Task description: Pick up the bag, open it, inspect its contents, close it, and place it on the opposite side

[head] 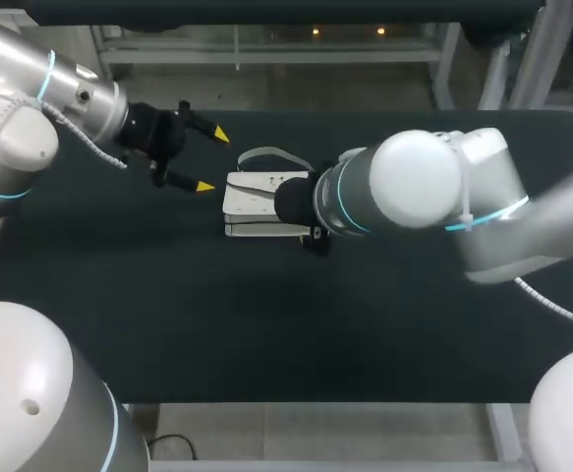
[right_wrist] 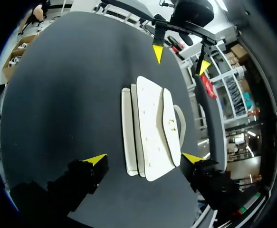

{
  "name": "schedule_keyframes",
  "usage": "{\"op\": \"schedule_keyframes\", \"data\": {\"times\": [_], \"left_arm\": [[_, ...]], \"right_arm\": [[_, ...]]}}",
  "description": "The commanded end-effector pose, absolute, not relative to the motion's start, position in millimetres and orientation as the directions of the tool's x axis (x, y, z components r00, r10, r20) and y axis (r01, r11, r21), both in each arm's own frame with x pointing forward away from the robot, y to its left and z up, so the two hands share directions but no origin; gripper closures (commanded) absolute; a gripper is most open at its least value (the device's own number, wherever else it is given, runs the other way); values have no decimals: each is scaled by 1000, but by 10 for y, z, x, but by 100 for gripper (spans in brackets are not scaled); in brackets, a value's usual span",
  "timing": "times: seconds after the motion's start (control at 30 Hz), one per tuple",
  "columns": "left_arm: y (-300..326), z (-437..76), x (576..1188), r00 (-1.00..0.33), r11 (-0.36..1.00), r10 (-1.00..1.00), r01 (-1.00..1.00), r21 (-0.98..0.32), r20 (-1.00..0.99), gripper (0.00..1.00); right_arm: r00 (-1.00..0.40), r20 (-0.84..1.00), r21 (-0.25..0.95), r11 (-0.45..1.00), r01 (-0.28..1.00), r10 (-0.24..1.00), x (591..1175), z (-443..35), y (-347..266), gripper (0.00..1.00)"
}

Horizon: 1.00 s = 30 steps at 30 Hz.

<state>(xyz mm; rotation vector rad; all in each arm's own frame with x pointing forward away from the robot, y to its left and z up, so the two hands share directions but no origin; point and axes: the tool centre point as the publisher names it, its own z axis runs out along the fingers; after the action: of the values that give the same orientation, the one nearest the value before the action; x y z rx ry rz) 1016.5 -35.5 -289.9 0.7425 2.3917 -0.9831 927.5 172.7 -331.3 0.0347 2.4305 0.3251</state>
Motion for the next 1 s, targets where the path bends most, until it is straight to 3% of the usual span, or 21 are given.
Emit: {"op": "schedule_keyframes", "data": {"times": [0.03,0.13,0.17,0.27,0.37,1.0], "left_arm": [[-433,-2903,10170,-751,601,302,628,-494,-587,0],[-498,-2901,10194,-751,595,323,634,-494,-576,0],[-518,-2904,10199,-753,593,332,635,-495,-569,0],[-570,-2908,10203,-751,579,362,645,-499,-551,0],[-615,-2909,10207,-749,571,378,651,-500,-544,0],[-743,-2944,10253,-755,570,421,651,-501,-502,0]], "right_arm": [[-679,-720,274,958,-87,144,9348,-3469,1725,0],[-670,-731,258,961,-98,128,9420,-3518,1731,0],[-664,-737,257,961,-104,126,9438,-3528,1733,4],[-653,-749,266,953,-143,111,9484,-3554,1734,36],[-645,-757,267,950,-161,103,9531,-3582,1730,51],[-628,-774,238,955,-178,76,9684,-3715,1645,66]]}}
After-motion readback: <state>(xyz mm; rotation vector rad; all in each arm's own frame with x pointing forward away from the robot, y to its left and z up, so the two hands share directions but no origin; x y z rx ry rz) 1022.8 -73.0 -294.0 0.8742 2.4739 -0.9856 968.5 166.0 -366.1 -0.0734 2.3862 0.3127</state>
